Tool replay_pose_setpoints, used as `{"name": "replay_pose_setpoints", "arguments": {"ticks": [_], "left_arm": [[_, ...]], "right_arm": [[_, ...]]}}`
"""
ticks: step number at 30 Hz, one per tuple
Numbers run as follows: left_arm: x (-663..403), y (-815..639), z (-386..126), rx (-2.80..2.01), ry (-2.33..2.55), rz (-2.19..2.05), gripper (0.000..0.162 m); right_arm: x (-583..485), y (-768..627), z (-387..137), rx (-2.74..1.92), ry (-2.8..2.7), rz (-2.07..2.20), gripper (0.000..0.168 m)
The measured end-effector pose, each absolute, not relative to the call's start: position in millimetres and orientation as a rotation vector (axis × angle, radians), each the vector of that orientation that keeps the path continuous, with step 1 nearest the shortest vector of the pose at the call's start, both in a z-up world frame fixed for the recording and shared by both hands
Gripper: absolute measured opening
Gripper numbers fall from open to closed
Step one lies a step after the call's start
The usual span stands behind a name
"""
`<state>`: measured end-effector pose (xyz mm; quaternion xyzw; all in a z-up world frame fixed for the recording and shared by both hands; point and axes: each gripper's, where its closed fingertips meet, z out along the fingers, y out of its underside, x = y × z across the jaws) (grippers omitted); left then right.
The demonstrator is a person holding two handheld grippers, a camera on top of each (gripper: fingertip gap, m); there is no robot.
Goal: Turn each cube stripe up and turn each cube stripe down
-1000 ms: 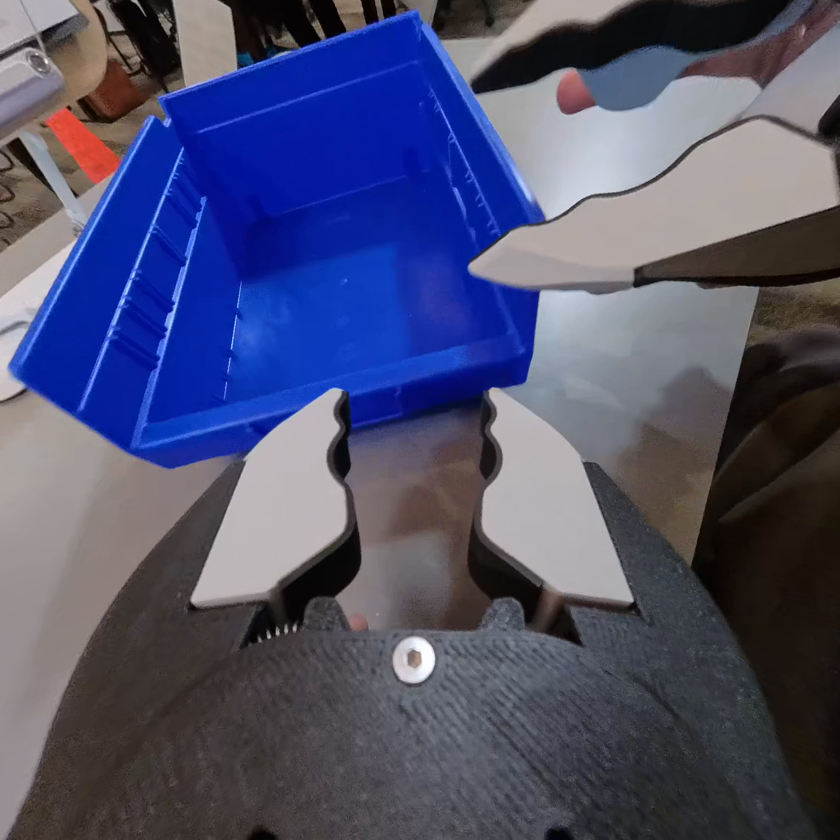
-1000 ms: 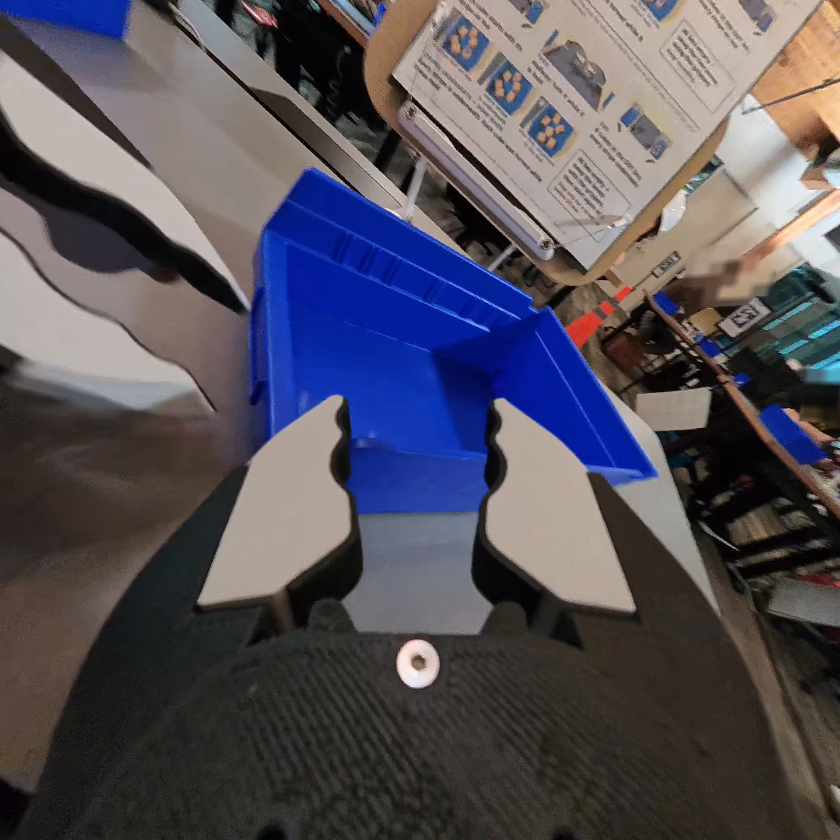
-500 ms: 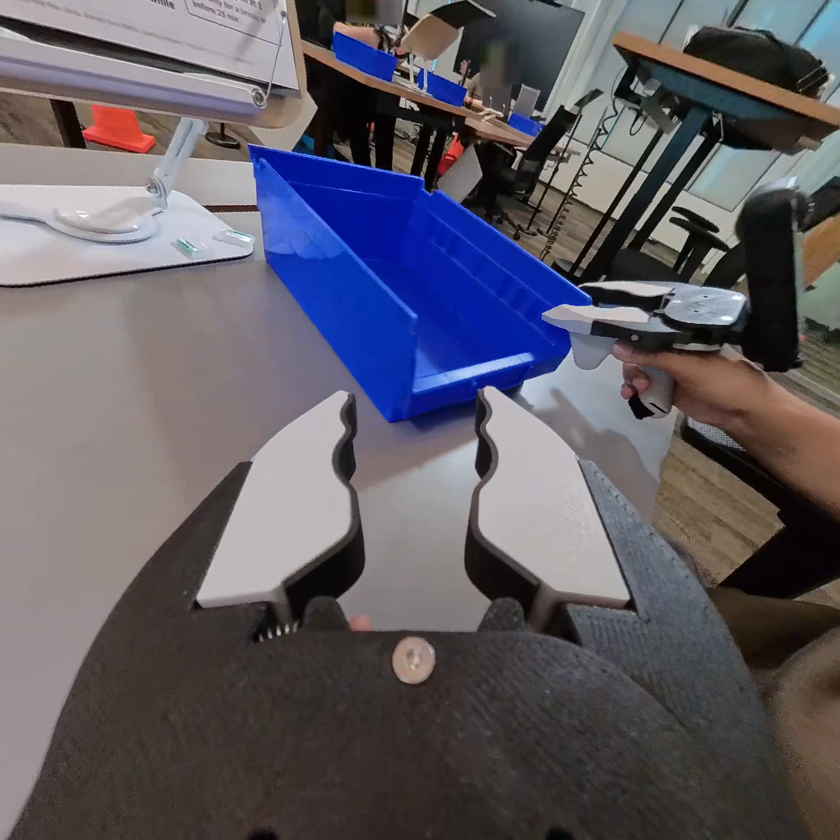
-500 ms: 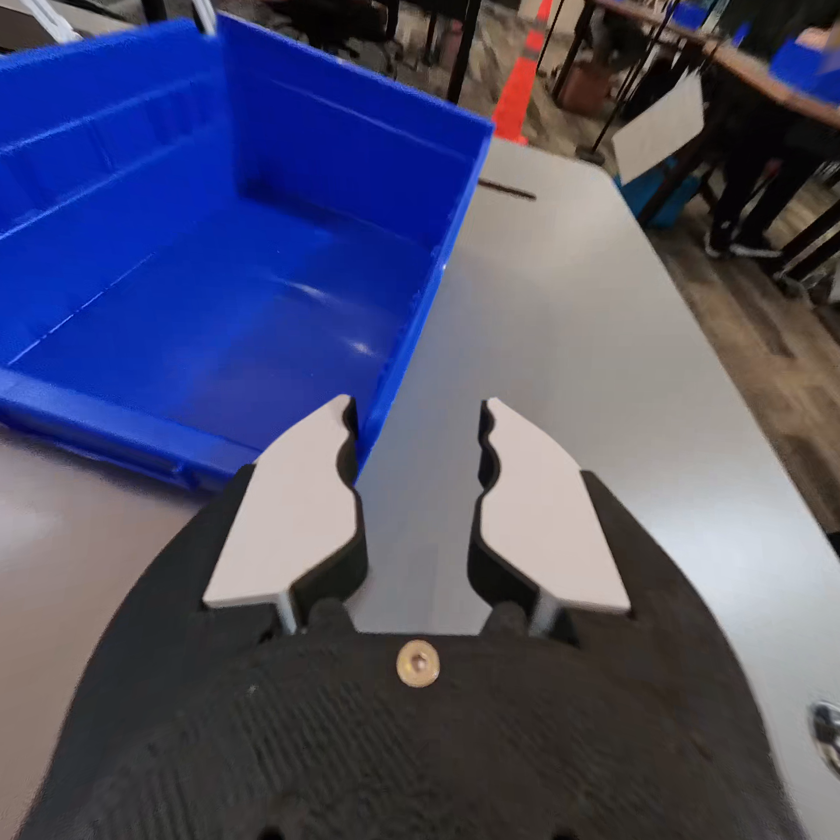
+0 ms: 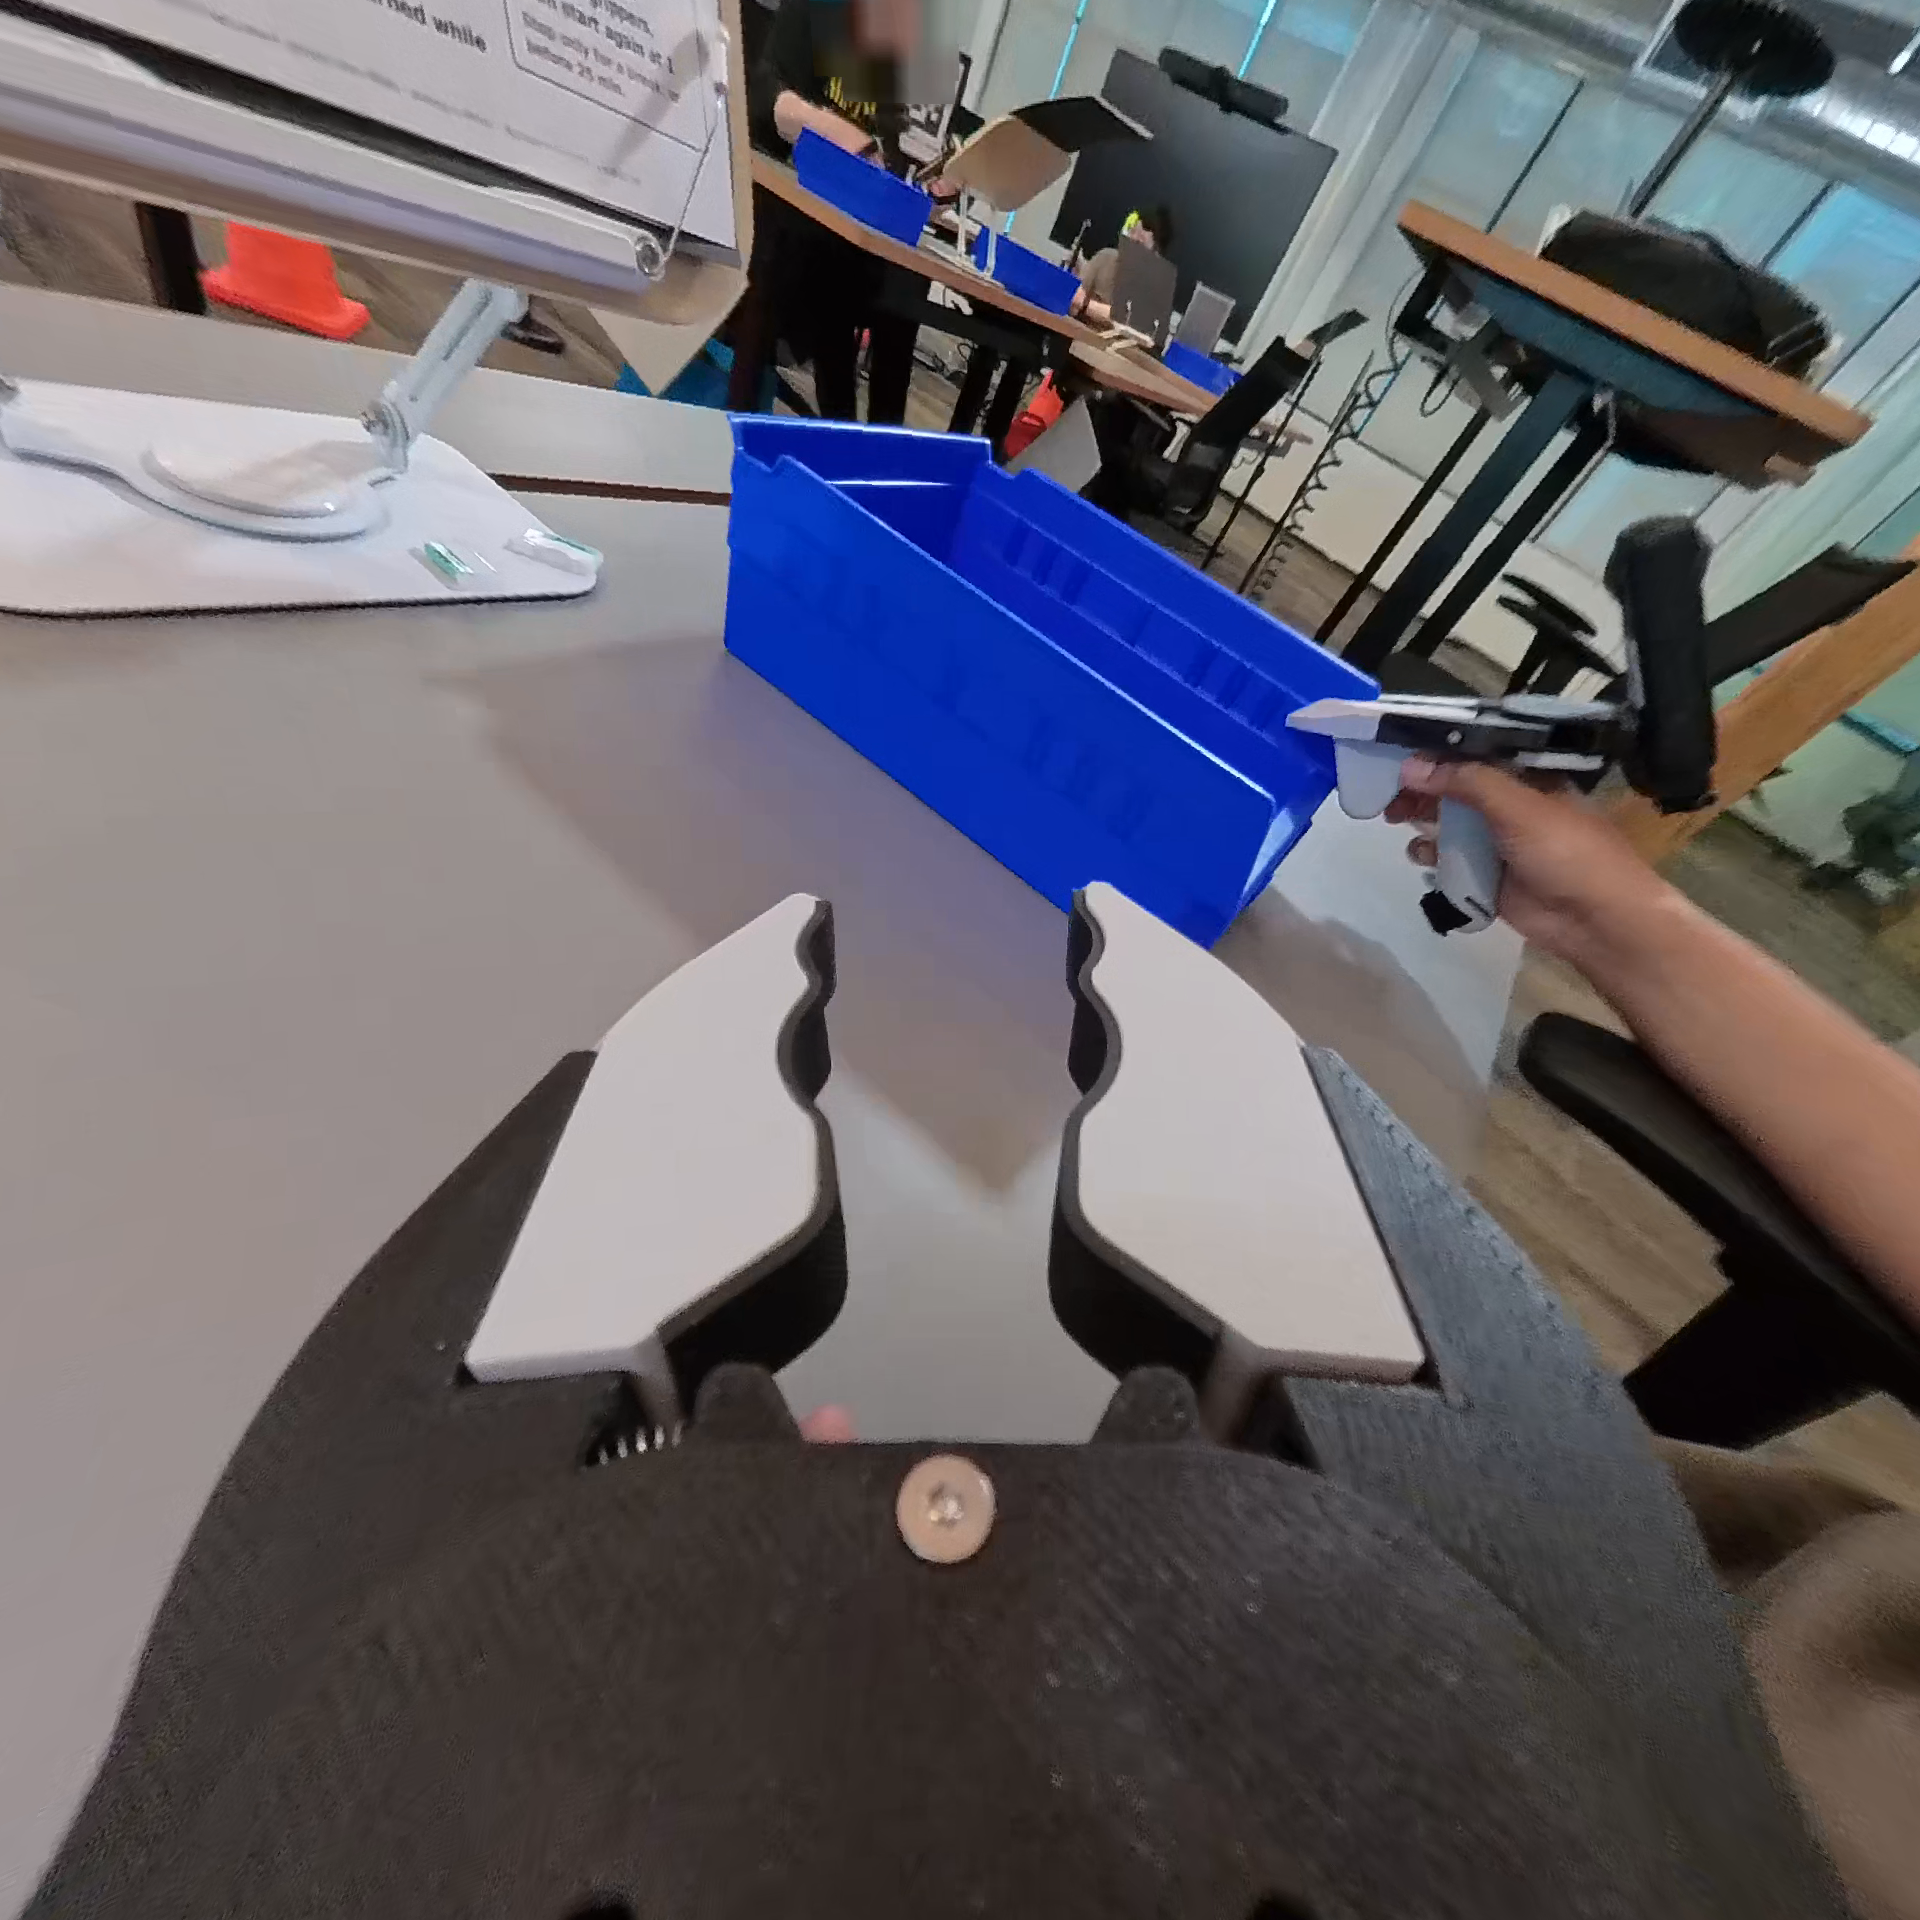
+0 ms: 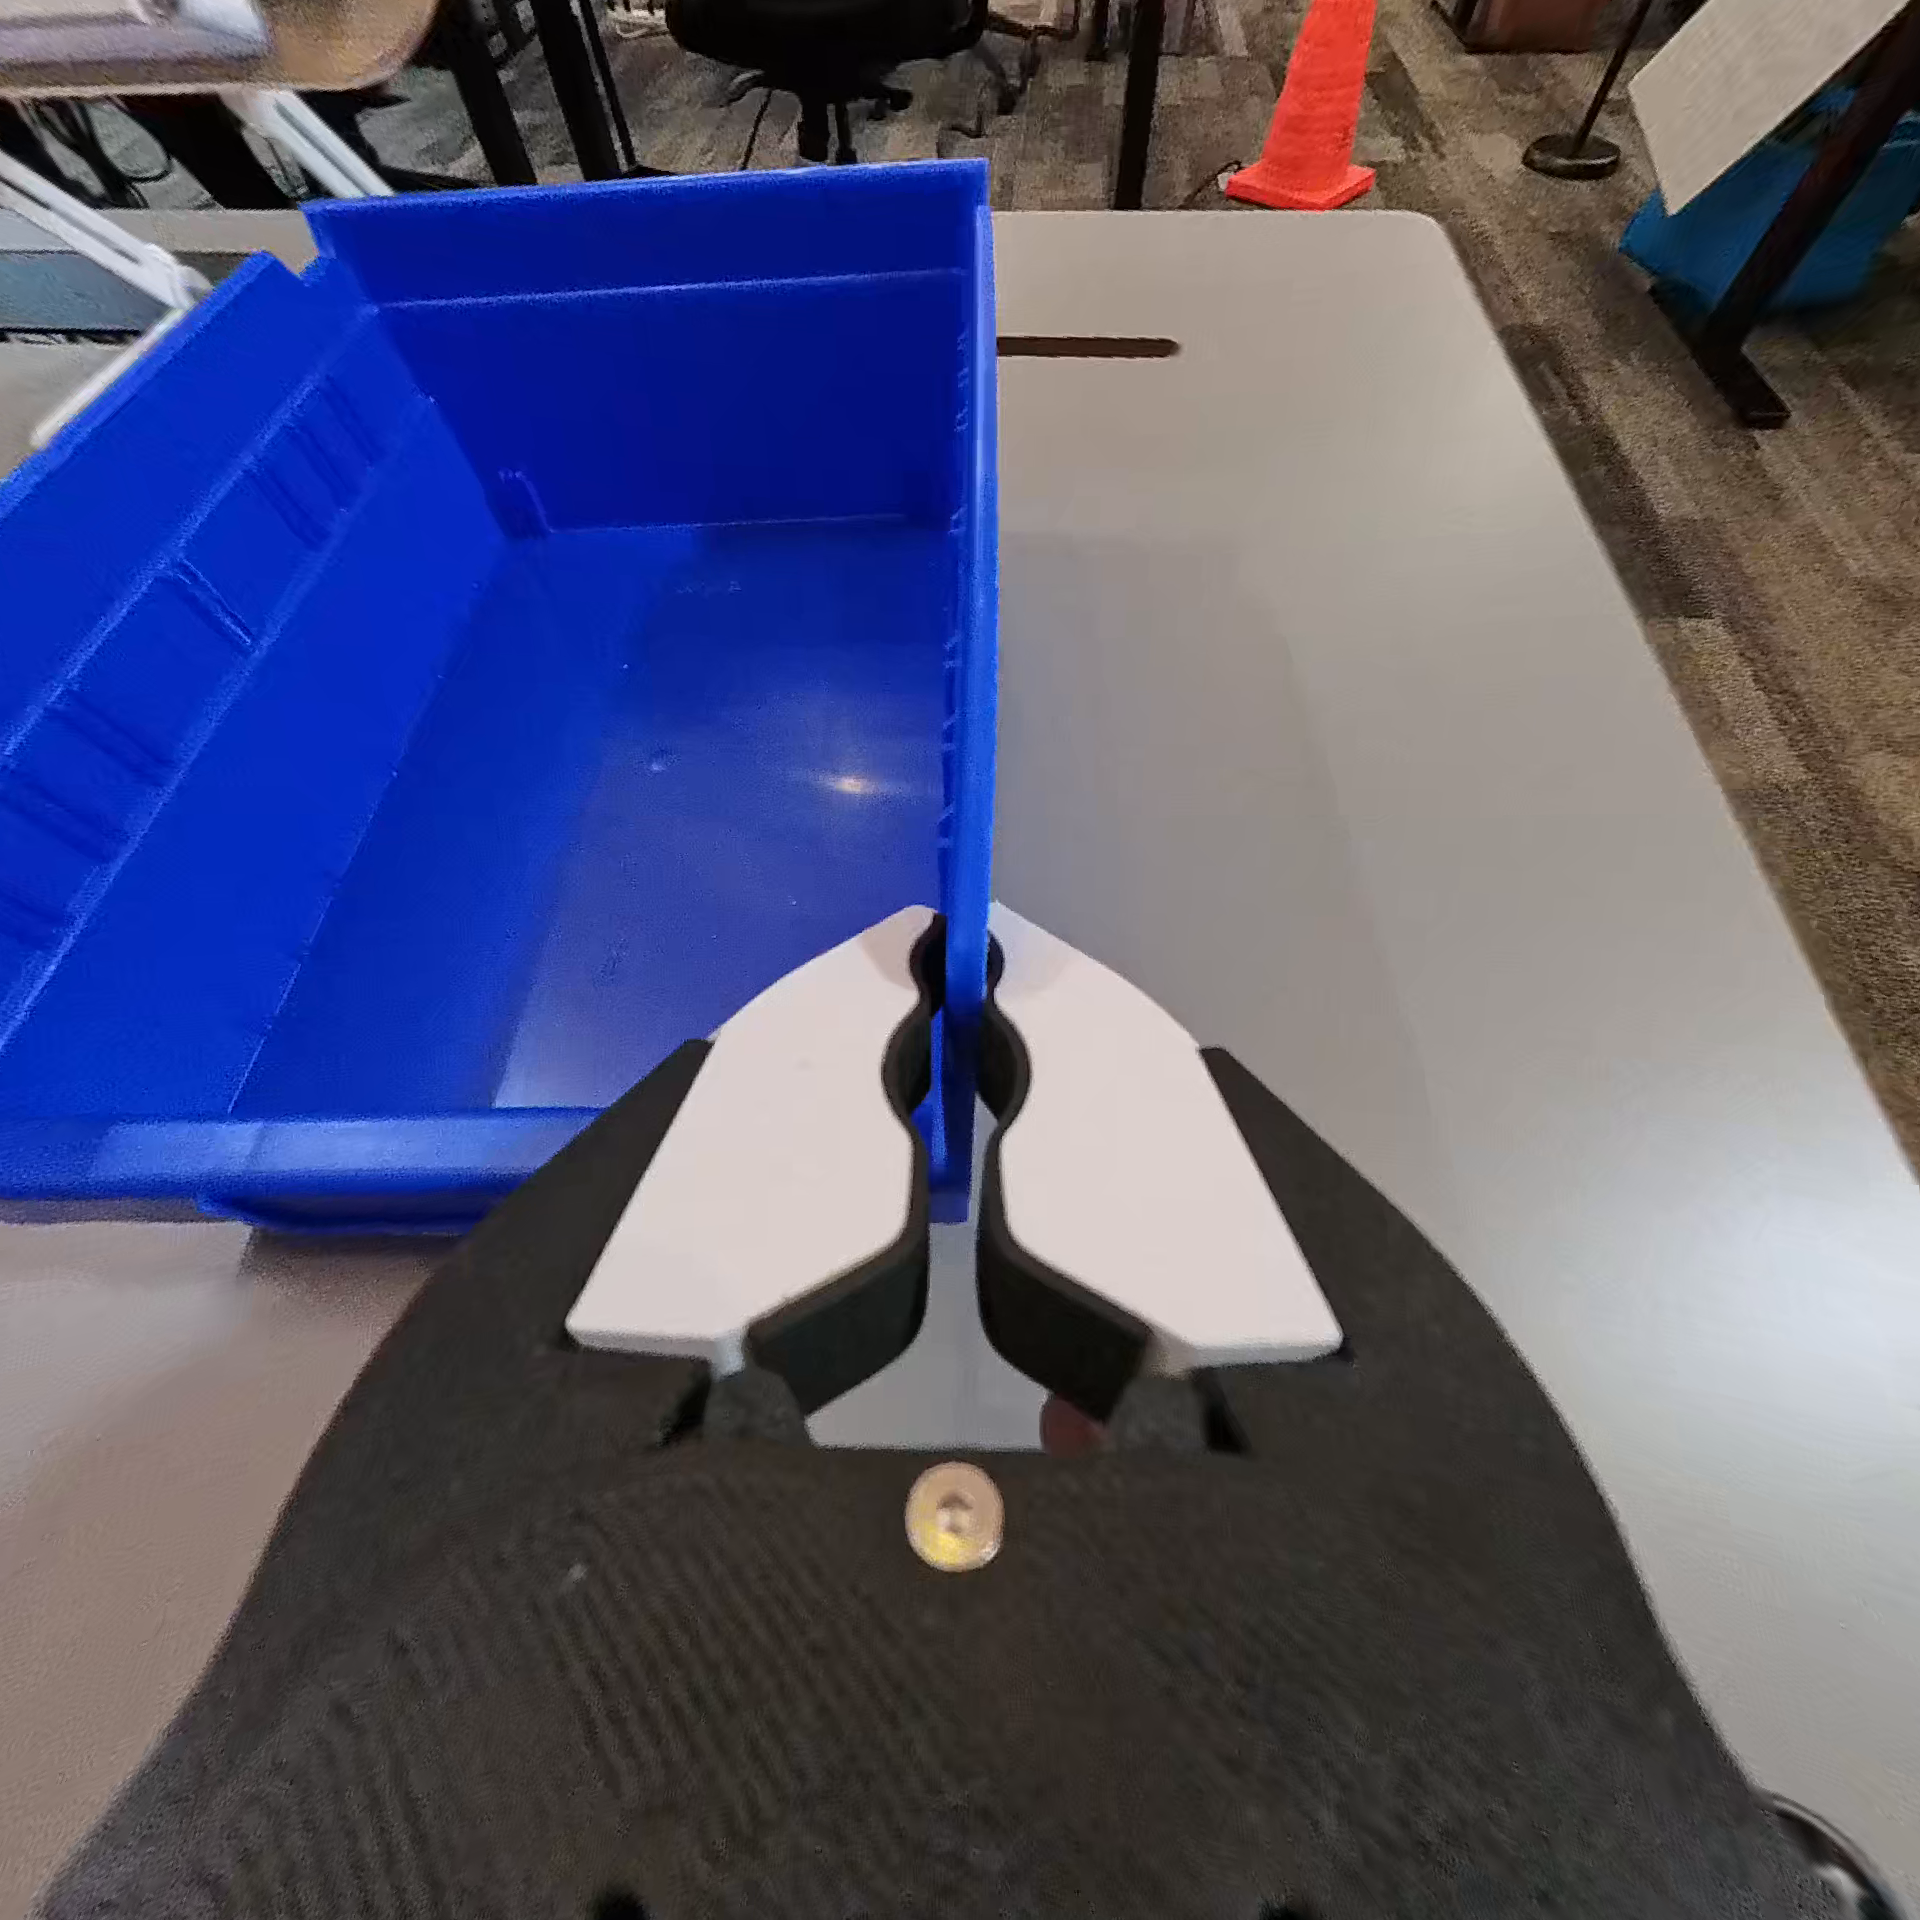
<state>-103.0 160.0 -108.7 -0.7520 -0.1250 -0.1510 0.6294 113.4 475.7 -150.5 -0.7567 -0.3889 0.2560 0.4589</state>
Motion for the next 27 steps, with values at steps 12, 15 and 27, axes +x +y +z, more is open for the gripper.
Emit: {"name": "replay_pose_setpoints", "arguments": {"ticks": [12, 15, 27], "left_arm": [[-75.3, 200.0, -103.6, -1.707, -0.196, -0.604, 0.044], [-56.1, 210.0, -110.2, -1.763, -0.079, -0.571, 0.043], [-59.0, 216.9, -96.1, -1.650, -0.192, -0.755, 0.038]], "right_arm": [[193.3, 477.5, -154.6, -1.928, -0.848, 0.581, 0.003], [206.4, 474.5, -155.0, -1.935, -0.824, 0.565, 0.003], [225.8, 476.1, -155.2, -1.944, -0.770, 0.582, 0.004]]}}
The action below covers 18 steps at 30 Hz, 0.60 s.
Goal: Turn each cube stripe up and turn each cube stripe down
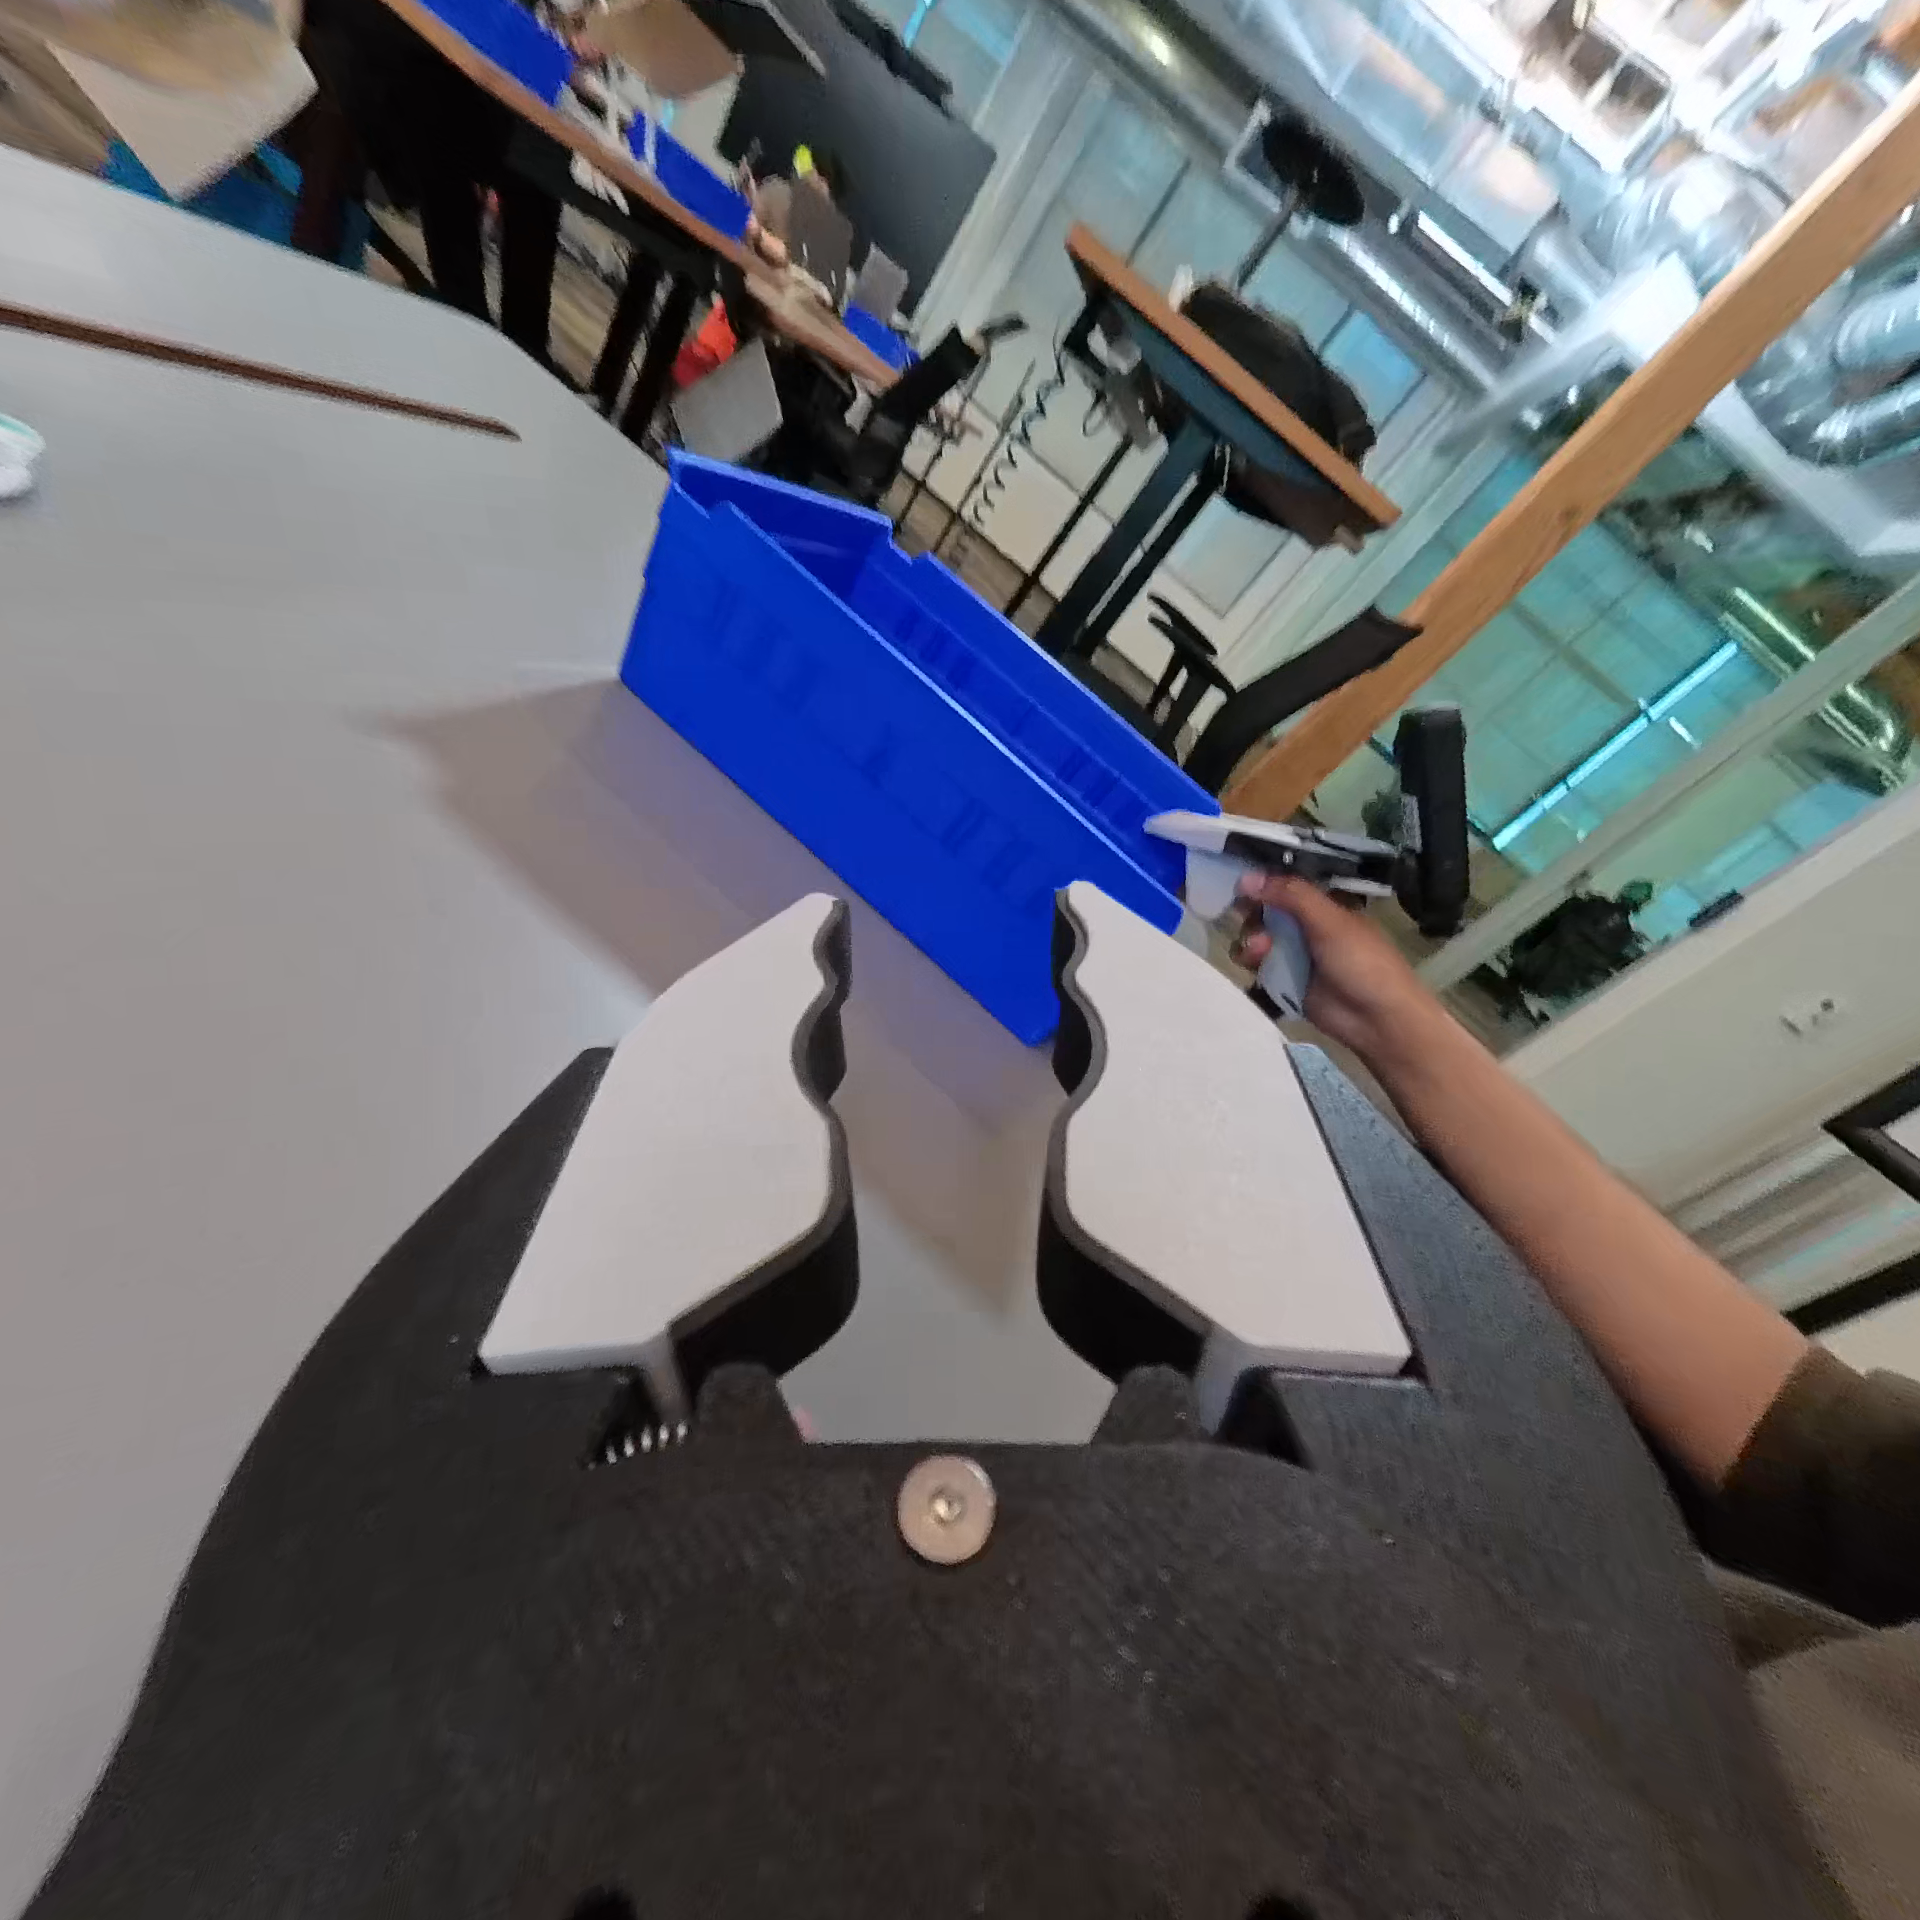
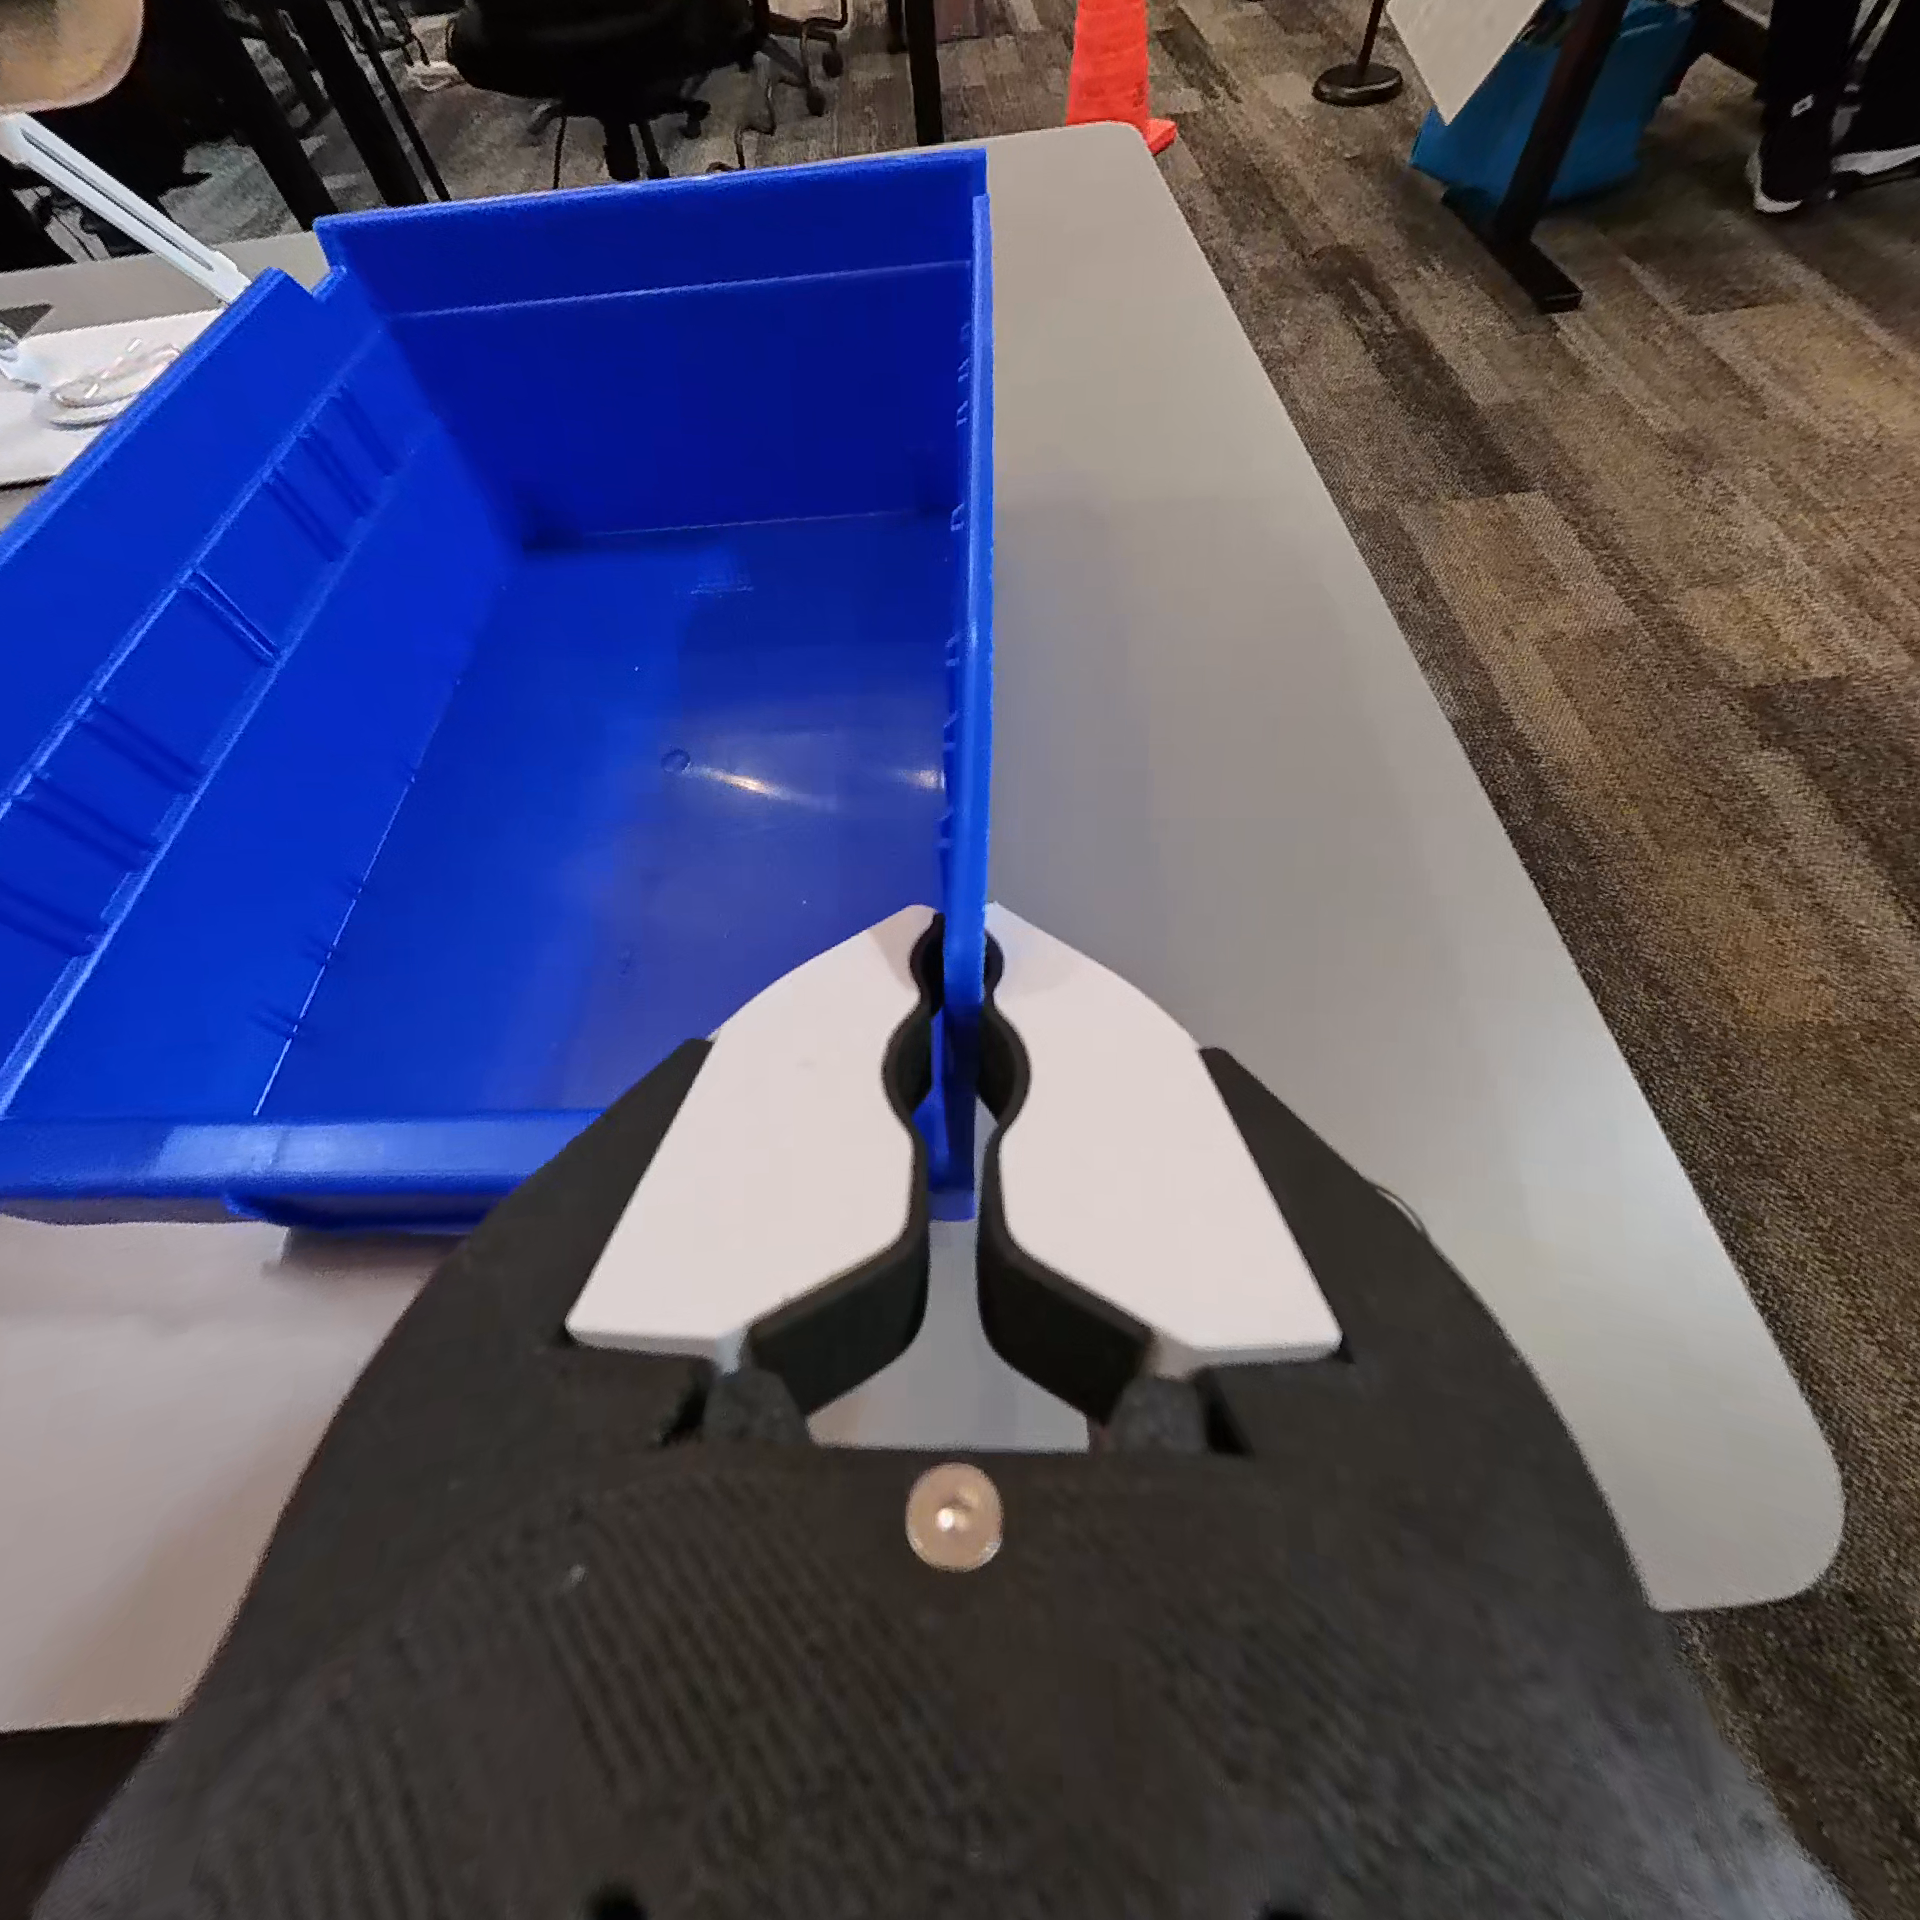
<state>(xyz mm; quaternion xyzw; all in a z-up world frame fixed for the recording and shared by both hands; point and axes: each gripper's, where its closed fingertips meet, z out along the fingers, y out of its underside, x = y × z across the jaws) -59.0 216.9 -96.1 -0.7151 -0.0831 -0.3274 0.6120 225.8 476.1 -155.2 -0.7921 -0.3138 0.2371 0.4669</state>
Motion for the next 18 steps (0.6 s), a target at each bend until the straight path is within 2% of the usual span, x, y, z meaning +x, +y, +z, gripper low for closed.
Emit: {"name": "replay_pose_setpoints", "arguments": {"ticks": [11, 18], "left_arm": [[-61.7, 210.2, -96.5, -1.663, -0.164, -0.648, 0.036], [-77.3, 201.8, -85.6, -1.586, -0.216, -0.609, 0.028]], "right_arm": [[224.5, 493.1, -155.0, -1.931, -0.763, 0.636, 0.004], [220.7, 500.8, -155.5, -1.938, -0.753, 0.648, 0.004]]}}
